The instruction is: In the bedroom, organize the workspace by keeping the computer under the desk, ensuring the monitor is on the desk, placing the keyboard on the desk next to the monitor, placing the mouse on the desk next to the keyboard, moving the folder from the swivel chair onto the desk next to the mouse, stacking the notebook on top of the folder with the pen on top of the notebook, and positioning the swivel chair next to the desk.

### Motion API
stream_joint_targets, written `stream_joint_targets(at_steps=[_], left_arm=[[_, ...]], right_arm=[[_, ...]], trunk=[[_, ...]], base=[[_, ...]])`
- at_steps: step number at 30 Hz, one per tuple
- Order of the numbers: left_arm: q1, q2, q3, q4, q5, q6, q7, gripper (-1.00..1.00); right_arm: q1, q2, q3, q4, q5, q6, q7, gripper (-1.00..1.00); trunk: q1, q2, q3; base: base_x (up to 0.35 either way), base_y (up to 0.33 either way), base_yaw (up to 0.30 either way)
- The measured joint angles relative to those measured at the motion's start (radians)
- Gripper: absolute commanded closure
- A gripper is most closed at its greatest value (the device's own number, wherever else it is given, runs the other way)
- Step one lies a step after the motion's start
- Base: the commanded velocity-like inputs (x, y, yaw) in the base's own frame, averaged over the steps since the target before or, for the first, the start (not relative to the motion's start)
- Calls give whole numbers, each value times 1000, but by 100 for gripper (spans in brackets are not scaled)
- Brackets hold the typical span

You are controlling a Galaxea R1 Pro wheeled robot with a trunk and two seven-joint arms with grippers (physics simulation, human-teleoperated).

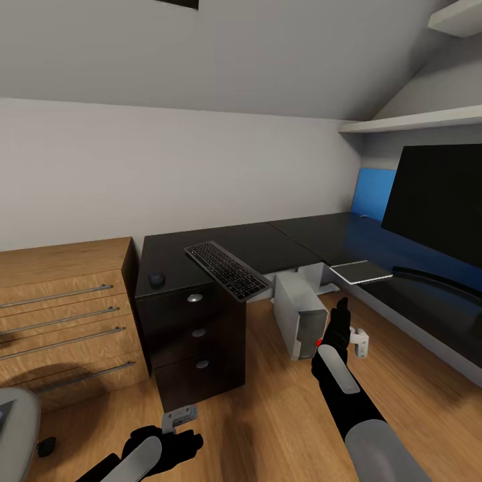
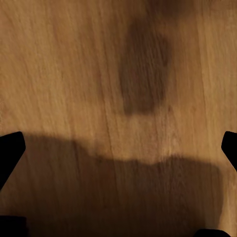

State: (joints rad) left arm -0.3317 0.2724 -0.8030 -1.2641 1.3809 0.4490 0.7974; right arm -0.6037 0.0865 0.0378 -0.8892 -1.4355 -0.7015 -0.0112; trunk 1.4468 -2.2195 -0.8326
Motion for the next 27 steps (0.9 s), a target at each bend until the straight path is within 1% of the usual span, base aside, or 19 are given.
stream_joint_targets(at_steps=[7, 8, 11, 13, 17, 27], left_arm=[[-1, 0, 0, 0, -5, 0, 0, -100], [0, -6, -3, 6, -7, 0, -3, -100], [0, -23, -3, 22, -6, -1, -1, -100], [0, -34, -3, 34, -6, -1, -1, -100], [0, -55, -2, 52, -6, -1, -1, -100], [0, -63, -4, 75, -10, -2, -3, -100]], right_arm=[[0, 1, 0, -4, -2, -2, 0, -100], [0, -5, -5, -1, -7, 4, 5, -100], [0, -19, -7, -5, -3, 1, 20, -100], [0, -19, -7, -5, -2, 1, 30, -100], [-1, -4, -6, -7, 1, -4, 22, -100], [-1, -11, -4, -10, 1, -9, 17, -100]], trunk=[[0, 0, 0], [0, 0, 0], [0, 0, 0], [0, 0, 0], [0, 0, 0], [0, 0, 0]], base=[[0, 0, 0], [0, 0, 0], [0, 0, 0], [0, 0, 0], [0, 0, 0], [0, 0, 0]])
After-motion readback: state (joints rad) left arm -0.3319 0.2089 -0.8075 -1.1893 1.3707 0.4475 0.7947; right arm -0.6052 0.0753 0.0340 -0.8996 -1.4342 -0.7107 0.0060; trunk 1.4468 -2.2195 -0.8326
